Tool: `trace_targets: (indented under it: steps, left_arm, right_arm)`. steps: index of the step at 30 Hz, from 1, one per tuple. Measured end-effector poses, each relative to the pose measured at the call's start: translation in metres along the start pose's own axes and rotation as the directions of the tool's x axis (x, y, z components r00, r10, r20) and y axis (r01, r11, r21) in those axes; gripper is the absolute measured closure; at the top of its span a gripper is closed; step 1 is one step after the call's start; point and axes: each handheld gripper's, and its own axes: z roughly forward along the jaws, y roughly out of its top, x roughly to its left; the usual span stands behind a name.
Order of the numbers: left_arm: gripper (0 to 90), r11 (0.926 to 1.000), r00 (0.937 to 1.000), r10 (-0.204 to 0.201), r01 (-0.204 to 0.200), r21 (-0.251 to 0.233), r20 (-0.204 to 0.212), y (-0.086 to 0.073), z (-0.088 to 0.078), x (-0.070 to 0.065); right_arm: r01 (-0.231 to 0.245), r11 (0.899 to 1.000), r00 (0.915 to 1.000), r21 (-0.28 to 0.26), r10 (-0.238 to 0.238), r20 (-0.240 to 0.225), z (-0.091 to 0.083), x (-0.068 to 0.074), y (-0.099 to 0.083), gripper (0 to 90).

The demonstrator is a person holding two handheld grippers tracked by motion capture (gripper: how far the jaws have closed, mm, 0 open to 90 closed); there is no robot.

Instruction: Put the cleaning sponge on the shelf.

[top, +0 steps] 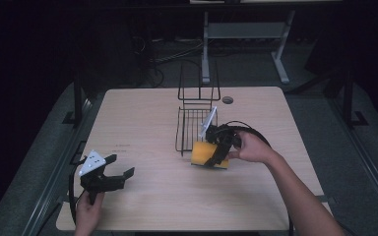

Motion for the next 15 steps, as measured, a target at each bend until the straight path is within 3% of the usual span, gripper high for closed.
trace_targets:
  steps: [15]
  left_arm:
    - [14.7,1.0000,1.0000,-0.007,0.007,-0.003,-0.004,0.000,-0.001,0.001]
  right_arm:
    - [-0.001,1.000,1.0000,-0.002,0.001,-0.006,0.000,-0.013,0.008,22.2]
